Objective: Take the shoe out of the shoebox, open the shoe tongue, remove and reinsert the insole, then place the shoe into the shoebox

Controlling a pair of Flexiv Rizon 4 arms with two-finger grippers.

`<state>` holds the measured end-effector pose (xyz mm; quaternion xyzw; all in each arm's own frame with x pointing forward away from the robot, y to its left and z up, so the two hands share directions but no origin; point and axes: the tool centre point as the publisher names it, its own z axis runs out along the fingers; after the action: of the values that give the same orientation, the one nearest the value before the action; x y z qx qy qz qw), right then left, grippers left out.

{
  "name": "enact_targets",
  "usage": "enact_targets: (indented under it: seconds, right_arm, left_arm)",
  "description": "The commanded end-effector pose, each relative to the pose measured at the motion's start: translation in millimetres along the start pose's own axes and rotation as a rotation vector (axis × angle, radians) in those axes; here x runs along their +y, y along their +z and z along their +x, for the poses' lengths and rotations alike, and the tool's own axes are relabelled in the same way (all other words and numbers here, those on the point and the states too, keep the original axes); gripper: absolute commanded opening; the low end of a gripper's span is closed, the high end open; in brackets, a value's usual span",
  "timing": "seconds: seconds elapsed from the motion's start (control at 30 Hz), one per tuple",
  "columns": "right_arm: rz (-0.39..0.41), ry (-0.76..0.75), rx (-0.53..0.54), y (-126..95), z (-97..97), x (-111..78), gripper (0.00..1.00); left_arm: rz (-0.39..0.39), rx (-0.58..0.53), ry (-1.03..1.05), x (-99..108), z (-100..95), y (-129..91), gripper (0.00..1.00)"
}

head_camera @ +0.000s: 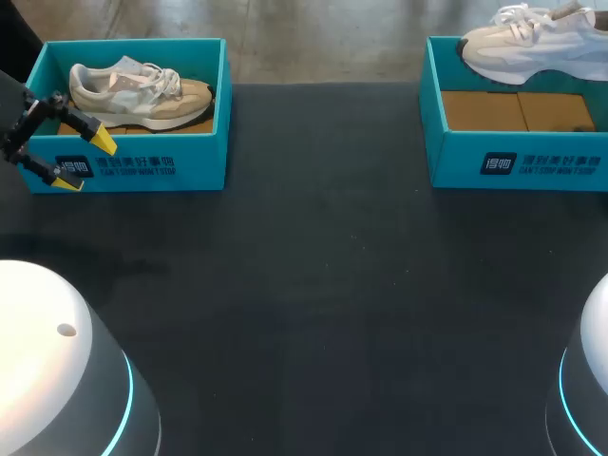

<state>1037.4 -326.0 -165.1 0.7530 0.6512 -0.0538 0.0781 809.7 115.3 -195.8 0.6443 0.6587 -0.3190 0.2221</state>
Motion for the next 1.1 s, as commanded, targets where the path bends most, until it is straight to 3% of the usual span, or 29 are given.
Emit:
enact_targets:
  seconds: [0.03,0.23,1.1]
  right_arm:
    - [-0.026,0.003,-0.034,0.3,2.0,2.8,0.0]
    - [-0.033,0.011,-0.084,8.1,3.5,10.0,0.0]
    - [-0.056,0.041,-0.067,61.2,20.4,35.1,0.0]
  left_arm:
    - [-0.001,0.001,0.001,0.0,0.2,-0.1,1.0]
    - [-0.001,0.001,0.001,0.0,0.2,-0.1,1.0]
    - [-0.001,0.001,0.001,0.0,0.2,-0.1,1.0]
